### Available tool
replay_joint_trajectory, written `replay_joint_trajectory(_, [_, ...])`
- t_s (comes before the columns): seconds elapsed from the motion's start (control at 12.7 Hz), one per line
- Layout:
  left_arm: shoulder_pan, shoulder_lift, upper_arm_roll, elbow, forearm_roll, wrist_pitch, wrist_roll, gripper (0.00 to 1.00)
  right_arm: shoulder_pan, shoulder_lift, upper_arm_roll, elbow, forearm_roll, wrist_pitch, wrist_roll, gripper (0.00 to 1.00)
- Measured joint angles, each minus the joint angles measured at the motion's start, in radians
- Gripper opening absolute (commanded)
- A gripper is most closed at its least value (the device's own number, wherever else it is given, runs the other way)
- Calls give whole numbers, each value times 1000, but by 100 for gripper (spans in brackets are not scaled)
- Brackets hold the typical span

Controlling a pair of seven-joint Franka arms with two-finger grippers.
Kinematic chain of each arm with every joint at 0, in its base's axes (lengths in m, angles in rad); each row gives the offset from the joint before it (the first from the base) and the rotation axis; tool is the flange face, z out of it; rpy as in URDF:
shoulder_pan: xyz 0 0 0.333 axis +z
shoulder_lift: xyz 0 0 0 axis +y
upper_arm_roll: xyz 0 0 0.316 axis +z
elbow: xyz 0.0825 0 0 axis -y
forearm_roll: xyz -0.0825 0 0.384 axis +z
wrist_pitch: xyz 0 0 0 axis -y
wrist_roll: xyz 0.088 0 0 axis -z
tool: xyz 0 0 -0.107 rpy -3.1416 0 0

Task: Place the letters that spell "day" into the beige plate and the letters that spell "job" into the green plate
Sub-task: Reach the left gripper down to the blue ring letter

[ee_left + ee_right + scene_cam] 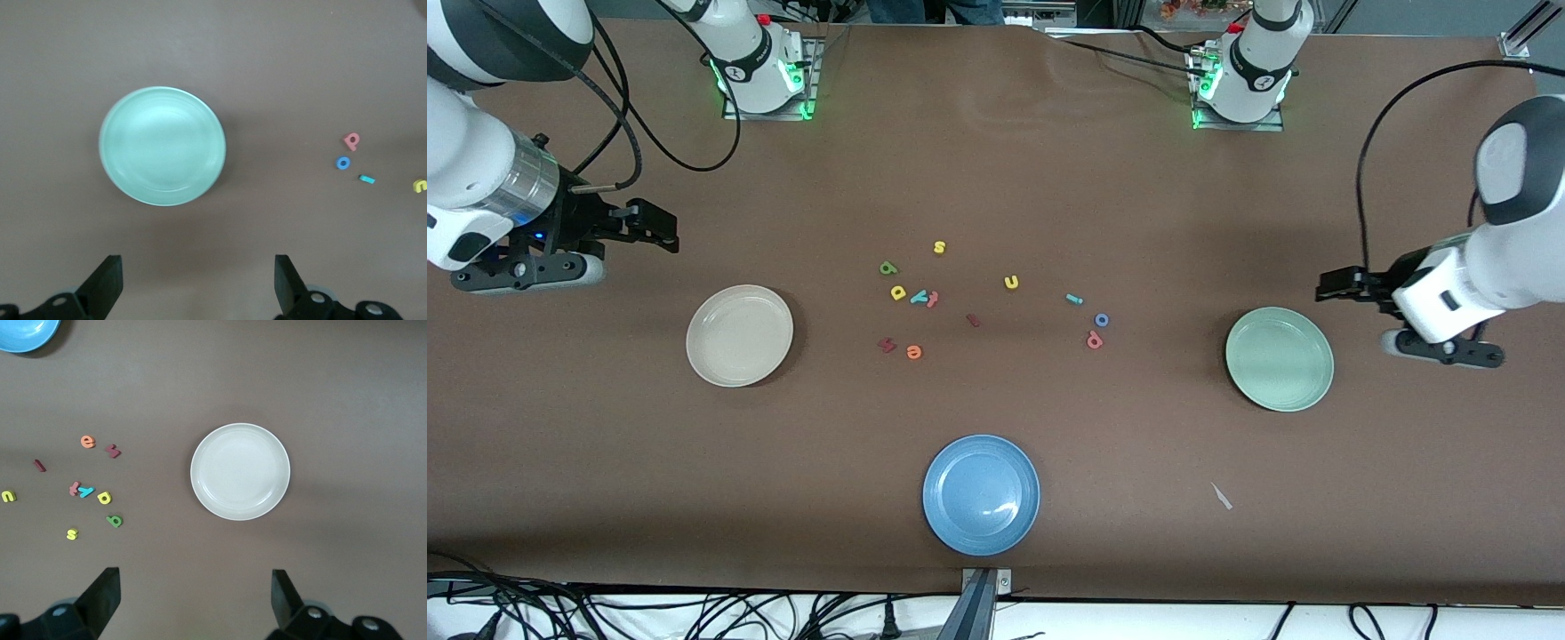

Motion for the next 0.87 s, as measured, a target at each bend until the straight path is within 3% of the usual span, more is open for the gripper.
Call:
replay_joint_trajectory(0.47, [-232, 149, -10, -50, -2, 215, -345, 100, 0, 0, 0, 0, 0, 3, 0, 100])
replay_joint_trajectory(0.87, [-388, 218, -14, -313, -3, 670, -542, 100, 6, -1, 8, 1, 0, 30, 0, 100])
